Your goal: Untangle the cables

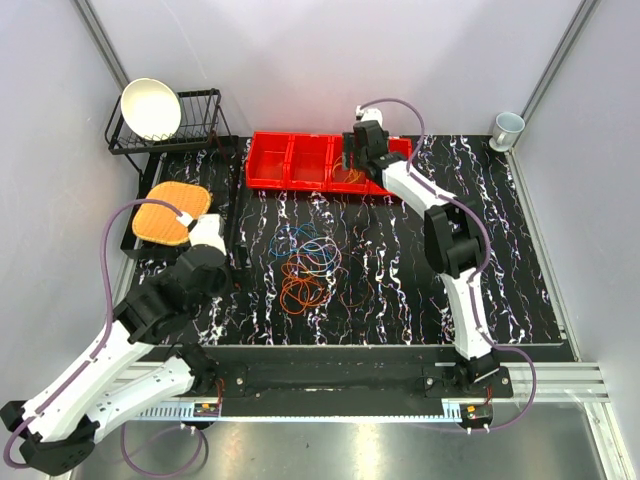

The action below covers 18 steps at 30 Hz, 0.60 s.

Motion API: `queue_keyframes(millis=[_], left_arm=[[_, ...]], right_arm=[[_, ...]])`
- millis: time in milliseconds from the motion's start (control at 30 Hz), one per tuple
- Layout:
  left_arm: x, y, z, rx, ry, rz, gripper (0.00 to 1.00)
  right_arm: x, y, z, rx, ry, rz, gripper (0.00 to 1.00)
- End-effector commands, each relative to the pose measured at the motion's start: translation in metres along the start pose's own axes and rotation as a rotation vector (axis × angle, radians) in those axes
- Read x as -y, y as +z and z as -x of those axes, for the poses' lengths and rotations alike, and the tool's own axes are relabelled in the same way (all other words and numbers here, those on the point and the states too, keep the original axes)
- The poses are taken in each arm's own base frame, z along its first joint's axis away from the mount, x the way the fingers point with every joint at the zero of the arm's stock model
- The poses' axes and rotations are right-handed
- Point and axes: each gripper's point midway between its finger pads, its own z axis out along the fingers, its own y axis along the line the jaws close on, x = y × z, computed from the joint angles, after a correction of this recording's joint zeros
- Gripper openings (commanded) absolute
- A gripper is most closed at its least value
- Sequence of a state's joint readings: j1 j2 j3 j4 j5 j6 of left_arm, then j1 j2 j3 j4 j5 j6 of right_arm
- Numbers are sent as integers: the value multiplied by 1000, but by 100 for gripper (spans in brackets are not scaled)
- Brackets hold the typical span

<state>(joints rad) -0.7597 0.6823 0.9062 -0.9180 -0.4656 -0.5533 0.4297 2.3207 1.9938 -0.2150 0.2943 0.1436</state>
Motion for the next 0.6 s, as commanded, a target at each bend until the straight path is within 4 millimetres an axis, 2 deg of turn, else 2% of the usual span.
queue_keyframes(millis=[0, 33, 67, 133, 167, 233, 267, 333, 367, 433, 567], left_arm=[[3, 6, 10, 29, -14, 5, 99], [3, 7, 10, 26, -18, 10, 99], [3, 9, 10, 27, -31, 20, 99], [10, 16, 11, 32, -51, 5, 99], [16, 20, 9, 19, -65, -6, 99], [26, 29, 12, 29, -86, -29, 99], [29, 37, 9, 11, -82, -20, 99], [40, 51, 10, 3, -75, -29, 99], [47, 55, 13, 4, -75, -40, 99], [57, 69, 12, -32, -53, -34, 99], [75, 94, 12, -87, -28, -28, 98]], right_arm=[[-11, -46, 63, 190, 88, 108, 83], [-12, -55, 69, 202, 96, 124, 83], [-11, -55, 65, 209, 101, 126, 83], [-11, -63, 71, 233, 115, 135, 83], [-10, -63, 64, 222, 115, 135, 83], [-11, -73, 72, 251, 128, 153, 83], [-10, -74, 63, 239, 126, 157, 83], [-10, -85, 73, 277, 133, 179, 83], [-9, -85, 64, 264, 133, 177, 83], [-6, -92, 68, 288, 134, 170, 84], [-1, -93, 64, 281, 130, 158, 84]])
